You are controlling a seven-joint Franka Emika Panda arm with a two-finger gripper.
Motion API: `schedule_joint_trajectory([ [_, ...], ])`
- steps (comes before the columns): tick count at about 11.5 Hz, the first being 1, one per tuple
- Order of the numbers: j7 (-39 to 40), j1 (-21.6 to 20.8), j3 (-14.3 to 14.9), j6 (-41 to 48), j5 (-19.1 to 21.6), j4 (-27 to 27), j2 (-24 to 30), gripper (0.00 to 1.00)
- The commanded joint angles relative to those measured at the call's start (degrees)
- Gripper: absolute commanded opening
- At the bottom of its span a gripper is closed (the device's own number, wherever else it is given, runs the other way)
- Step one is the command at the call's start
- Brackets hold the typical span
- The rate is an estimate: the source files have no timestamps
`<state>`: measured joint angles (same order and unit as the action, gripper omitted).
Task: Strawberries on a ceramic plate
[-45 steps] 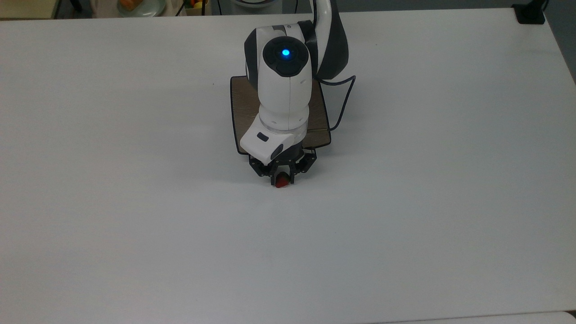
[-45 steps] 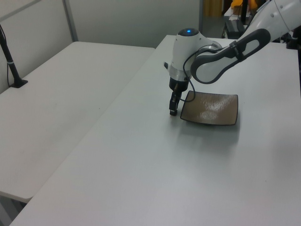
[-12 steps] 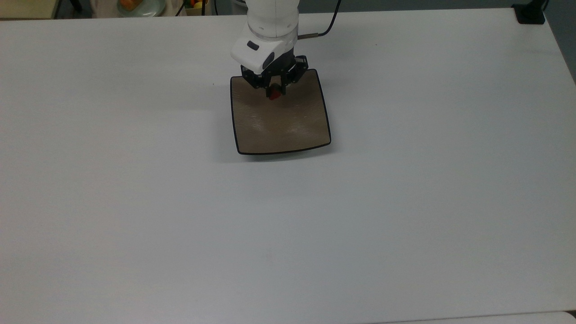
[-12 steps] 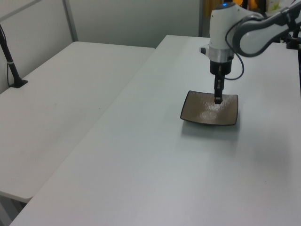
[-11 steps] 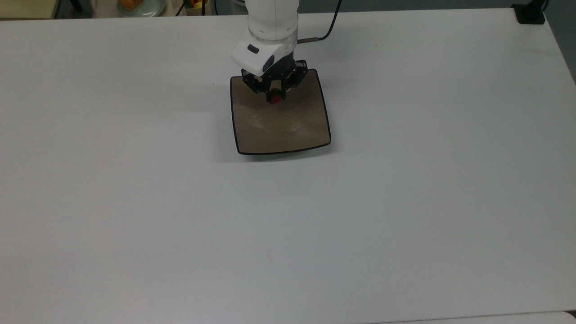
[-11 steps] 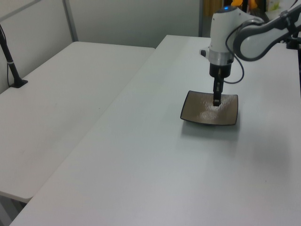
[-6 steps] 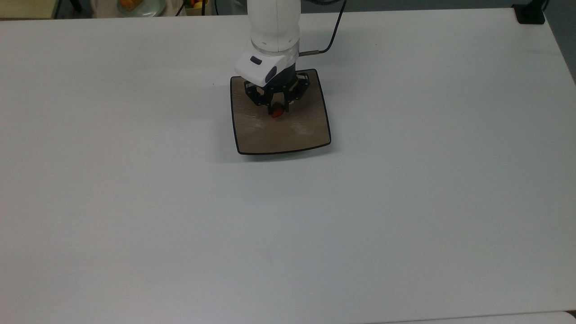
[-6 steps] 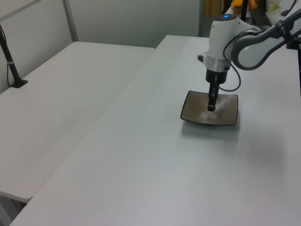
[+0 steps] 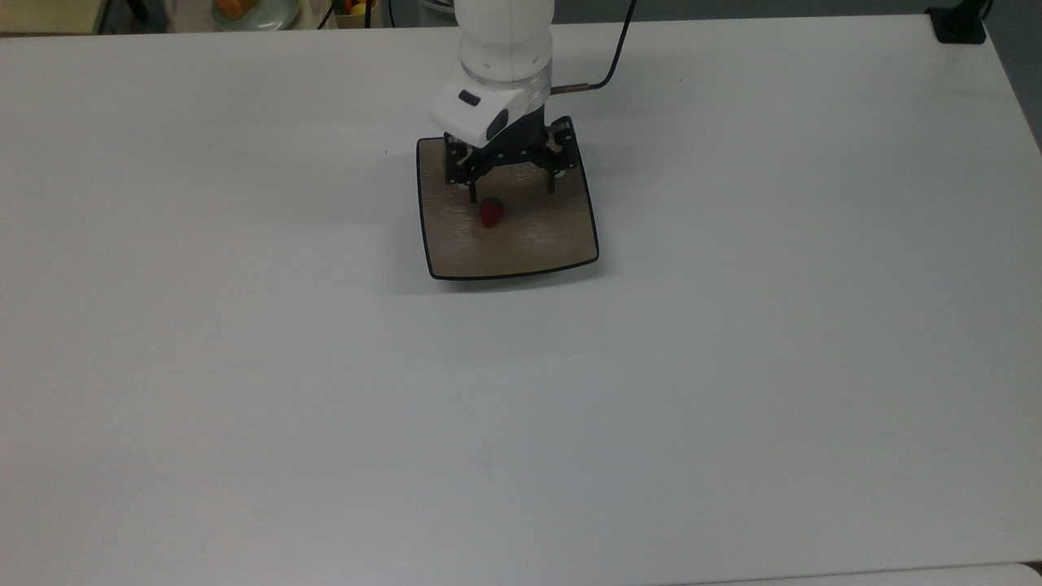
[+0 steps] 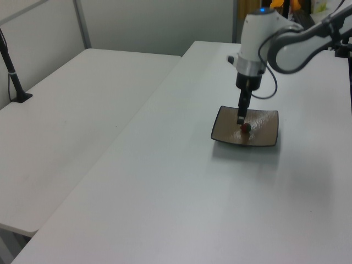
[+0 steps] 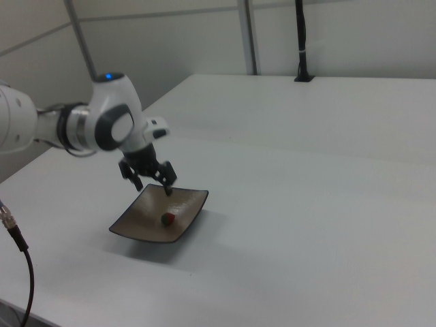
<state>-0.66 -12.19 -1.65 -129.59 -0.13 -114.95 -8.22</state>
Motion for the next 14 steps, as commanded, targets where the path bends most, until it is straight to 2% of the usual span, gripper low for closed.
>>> schedule_joint_trajectory([
  [1, -7.2, 0.1, -1.7, 14.1, 0.8, 11.6, 2.9, 1.00],
  [4, -11.6, 0.6, -1.7, 27.6, 0.7, 19.0, 6.4, 1.00],
  [6, -11.6, 1.7, -1.0, 33.5, 0.6, 20.7, 8.1, 1.00],
  [8, -10.9, 2.5, -0.4, 33.9, 0.8, 20.3, 9.8, 1.00],
  [14, -3.5, 2.9, 0.0, 27.6, 0.8, 18.4, 8.5, 1.00],
])
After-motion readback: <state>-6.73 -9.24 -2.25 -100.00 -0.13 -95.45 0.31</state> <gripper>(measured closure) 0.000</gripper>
